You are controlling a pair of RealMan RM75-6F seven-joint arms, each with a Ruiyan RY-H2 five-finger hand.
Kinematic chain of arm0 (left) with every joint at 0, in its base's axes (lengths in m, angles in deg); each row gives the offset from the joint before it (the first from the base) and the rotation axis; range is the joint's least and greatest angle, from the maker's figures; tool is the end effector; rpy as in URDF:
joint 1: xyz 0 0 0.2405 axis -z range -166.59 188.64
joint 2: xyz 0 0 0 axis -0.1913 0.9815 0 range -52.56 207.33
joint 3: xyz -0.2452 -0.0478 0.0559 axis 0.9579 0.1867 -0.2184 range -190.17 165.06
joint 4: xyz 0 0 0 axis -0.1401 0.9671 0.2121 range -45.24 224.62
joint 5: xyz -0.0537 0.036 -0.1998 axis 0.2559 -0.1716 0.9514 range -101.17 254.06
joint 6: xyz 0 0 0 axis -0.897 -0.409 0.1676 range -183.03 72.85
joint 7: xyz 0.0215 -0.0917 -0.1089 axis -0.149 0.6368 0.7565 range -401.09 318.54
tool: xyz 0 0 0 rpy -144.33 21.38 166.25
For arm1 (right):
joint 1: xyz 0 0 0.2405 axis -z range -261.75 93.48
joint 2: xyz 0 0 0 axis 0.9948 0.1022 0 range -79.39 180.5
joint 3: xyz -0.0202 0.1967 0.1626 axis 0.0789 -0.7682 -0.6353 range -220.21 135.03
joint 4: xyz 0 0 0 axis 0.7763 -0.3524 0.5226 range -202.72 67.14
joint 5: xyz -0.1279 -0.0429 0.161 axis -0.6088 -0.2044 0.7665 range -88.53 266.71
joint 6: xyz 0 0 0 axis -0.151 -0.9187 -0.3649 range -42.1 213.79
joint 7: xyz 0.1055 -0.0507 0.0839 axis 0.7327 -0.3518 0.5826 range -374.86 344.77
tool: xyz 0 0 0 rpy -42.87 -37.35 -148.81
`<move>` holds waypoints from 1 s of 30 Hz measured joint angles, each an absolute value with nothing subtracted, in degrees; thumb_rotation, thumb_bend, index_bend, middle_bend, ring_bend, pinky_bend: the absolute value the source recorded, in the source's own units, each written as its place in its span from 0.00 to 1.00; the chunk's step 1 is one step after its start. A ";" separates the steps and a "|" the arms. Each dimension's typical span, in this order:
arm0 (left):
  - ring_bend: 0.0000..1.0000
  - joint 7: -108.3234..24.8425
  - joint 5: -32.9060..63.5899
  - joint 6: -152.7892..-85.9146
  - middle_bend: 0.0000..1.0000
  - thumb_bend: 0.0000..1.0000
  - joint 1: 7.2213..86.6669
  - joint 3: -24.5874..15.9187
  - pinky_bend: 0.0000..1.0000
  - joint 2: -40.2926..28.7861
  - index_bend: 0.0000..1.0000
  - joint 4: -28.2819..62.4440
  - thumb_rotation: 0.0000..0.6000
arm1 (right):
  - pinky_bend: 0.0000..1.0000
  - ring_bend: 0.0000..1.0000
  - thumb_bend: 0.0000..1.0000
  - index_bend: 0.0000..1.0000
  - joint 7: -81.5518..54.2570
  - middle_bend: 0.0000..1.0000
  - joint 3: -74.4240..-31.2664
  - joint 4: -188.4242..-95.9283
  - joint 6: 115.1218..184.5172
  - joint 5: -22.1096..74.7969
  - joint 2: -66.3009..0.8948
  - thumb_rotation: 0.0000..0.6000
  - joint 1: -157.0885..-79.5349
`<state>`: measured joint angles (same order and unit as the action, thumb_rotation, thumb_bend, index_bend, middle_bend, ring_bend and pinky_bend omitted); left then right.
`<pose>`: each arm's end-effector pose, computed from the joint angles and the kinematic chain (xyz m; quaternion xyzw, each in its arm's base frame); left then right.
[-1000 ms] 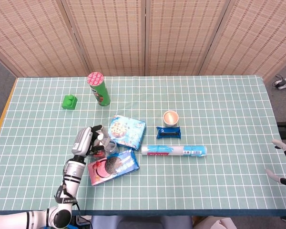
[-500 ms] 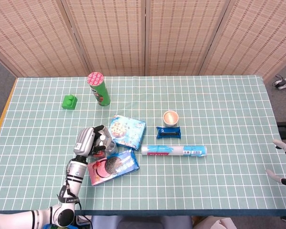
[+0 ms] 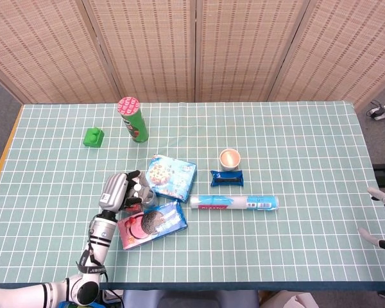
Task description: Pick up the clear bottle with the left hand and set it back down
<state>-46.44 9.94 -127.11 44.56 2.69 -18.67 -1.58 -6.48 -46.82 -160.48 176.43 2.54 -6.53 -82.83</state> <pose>-0.1299 0.3120 -0.0041 -0.5484 -0.5070 -0.5442 0.3823 -0.3249 -0.1514 0.2131 0.5487 -0.3854 0.4083 0.6194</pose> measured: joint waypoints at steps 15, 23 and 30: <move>1.00 -52.65 15.34 -123.28 1.00 0.02 43.60 1.48 1.00 -12.02 0.44 -8.20 1.00 | 0.52 0.26 0.07 0.22 -7.91 0.33 -46.77 -160.73 175.63 2.78 -6.89 1.00 -83.21; 1.00 -53.67 16.07 -123.56 1.00 0.02 42.13 0.76 1.00 -7.64 0.42 -12.62 1.00 | 0.52 0.26 0.07 0.22 -8.79 0.33 -46.78 -160.88 175.14 3.07 -7.15 1.00 -83.45; 1.00 -55.59 15.64 -125.80 1.00 0.02 39.37 -1.21 1.00 -1.80 0.42 -16.05 1.00 | 0.52 0.26 0.07 0.22 -9.85 0.33 -46.78 -161.03 174.60 3.42 -7.39 1.00 -83.69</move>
<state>-55.59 15.64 -125.80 39.37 -1.21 -1.80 -16.05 -9.85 -46.78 -161.03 174.60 3.42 -7.39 -83.69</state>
